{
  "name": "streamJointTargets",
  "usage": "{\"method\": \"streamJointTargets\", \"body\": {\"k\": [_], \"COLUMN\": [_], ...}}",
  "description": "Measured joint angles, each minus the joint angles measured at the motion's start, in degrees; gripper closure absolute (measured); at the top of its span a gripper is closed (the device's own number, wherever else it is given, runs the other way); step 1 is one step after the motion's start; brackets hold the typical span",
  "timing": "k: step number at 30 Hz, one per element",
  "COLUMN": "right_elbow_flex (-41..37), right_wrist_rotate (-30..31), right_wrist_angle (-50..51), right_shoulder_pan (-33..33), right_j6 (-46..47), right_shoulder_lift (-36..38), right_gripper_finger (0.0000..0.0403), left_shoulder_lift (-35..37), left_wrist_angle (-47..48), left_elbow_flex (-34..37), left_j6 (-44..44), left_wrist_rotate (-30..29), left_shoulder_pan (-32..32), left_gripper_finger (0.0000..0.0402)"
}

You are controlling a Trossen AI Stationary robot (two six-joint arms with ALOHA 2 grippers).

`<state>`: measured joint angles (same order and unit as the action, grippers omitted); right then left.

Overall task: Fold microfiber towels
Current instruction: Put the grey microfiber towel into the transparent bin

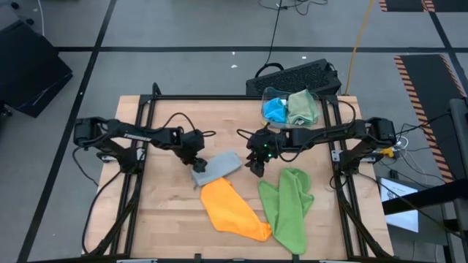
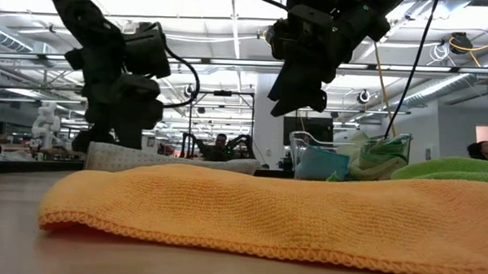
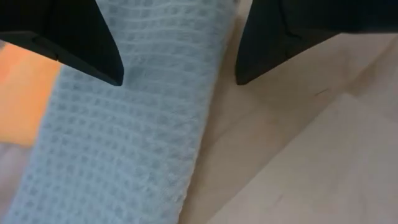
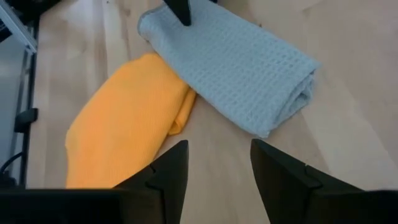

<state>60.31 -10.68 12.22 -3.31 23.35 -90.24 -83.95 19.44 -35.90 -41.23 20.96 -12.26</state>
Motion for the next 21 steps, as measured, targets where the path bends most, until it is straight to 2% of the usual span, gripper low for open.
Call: {"method": "streamJointTargets", "body": {"k": [4,7,10,16,21], "right_elbow_flex": [0.0,0.0,0.0,0.0,0.0], "right_wrist_rotate": [-0.2,-0.1,-0.1,0.9,3.1], "right_wrist_angle": [0.3,0.5,0.5,0.1,-0.2], "right_shoulder_pan": [0.0,0.0,0.0,-0.1,-0.2], "right_j6": [0.1,0.0,0.0,2.7,10.1], "right_shoulder_lift": [0.0,0.0,0.0,0.0,0.0], "right_gripper_finger": [0.0236,0.0236,0.0236,0.0236,0.0236], "left_shoulder_lift": [-2.7,-2.9,-3.1,-3.7,-2.6], "left_wrist_angle": [-0.3,-0.8,-2.2,-9.2,-16.3], "left_elbow_flex": [-0.2,-0.1,0.1,0.2,0.2], "left_j6": [1.8,6.0,11.4,18.2,14.4], "left_wrist_rotate": [0.2,0.1,-0.1,0.7,-0.2], "left_shoulder_pan": [0.5,1.0,1.6,4.0,4.9], "left_gripper_finger": [0.0108,0.0148,0.0214,0.0375,0.0381]}}
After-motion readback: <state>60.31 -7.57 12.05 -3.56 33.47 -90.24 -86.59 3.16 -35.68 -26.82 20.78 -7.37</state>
